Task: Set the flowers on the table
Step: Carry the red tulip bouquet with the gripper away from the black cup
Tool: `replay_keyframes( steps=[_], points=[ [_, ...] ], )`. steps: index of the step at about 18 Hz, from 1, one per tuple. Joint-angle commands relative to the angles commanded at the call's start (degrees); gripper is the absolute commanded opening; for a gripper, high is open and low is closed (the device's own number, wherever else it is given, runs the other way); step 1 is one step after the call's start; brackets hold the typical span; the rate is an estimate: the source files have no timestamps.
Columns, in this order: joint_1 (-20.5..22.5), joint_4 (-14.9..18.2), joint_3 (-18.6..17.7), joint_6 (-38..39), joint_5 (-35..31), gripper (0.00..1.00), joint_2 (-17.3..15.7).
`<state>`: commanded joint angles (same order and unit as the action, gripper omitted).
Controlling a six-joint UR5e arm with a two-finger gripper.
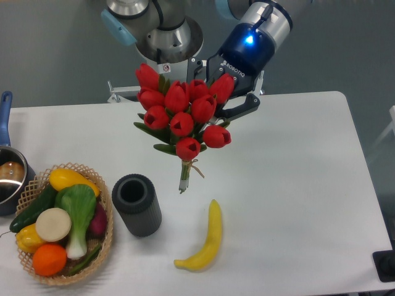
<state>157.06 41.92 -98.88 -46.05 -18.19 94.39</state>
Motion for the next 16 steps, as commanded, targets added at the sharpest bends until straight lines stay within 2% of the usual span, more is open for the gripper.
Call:
replay_keyframes(
  steps=[7,9,14,16],
  points=[
    [0.0,0.2,-0.2,0.0,-0.6,0.27,-0.5],
    [0.3,0.3,-0.6,0.0,-2.5,0.27,-0.8],
    [-0.2,0.5,-0.2,0.7,-18.9,0.27,-2.3],
    [-0.8,1.4,-1.1,1.0,-26.6,0.27,-4.0]
  ],
)
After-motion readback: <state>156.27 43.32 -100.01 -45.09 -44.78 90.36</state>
